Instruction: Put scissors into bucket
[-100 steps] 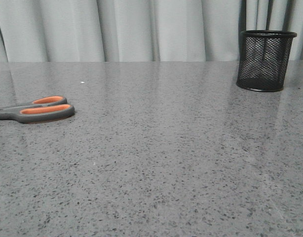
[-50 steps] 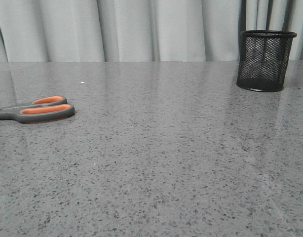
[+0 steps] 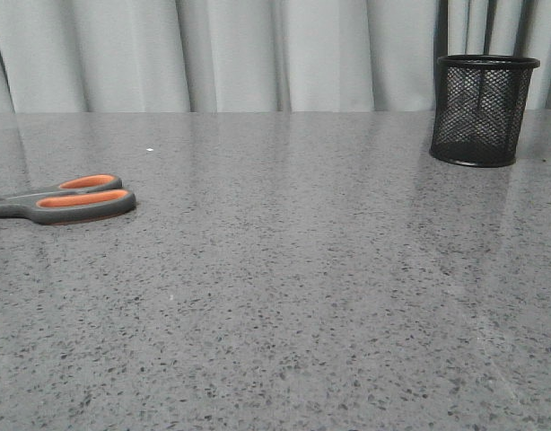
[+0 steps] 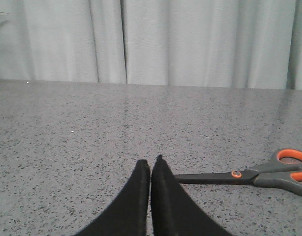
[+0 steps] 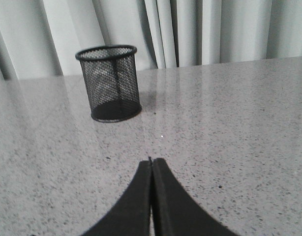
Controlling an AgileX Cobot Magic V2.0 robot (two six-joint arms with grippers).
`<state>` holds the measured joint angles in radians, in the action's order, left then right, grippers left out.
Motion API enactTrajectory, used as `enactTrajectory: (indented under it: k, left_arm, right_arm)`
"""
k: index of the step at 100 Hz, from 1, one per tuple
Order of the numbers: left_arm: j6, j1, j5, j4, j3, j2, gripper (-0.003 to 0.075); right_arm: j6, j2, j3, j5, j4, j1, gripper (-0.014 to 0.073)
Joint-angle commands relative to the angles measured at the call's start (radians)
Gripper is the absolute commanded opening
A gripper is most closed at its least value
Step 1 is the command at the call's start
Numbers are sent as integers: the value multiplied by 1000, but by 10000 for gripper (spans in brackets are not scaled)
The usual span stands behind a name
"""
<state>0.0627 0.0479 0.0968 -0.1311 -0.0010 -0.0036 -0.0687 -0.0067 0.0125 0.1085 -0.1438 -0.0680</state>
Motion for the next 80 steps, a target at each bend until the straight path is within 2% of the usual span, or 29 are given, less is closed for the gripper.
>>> enactTrajectory:
  k: [1, 30, 54, 63, 80]
  left_arm:
    - [-10, 2, -83, -39, 17, -27, -20]
    - [-10, 2, -135, -184, 17, -27, -20]
    - [-10, 2, -137, -496, 17, -27, -20]
    - [-10, 2, -134, -573, 7, -27, -20]
    - [-5, 2, -57, -562, -73, -25, -20]
  right_arm:
    - [-1, -21, 25, -100, -52, -5, -69]
    - [-1, -21, 25, -137, -166, -5, -69]
    - [-1, -21, 15, -176, -519, -5, -69]
    - [-1, -21, -9, -157, -523, -5, -69]
    - [-1, -4, -102, -81, -490, -5, -68]
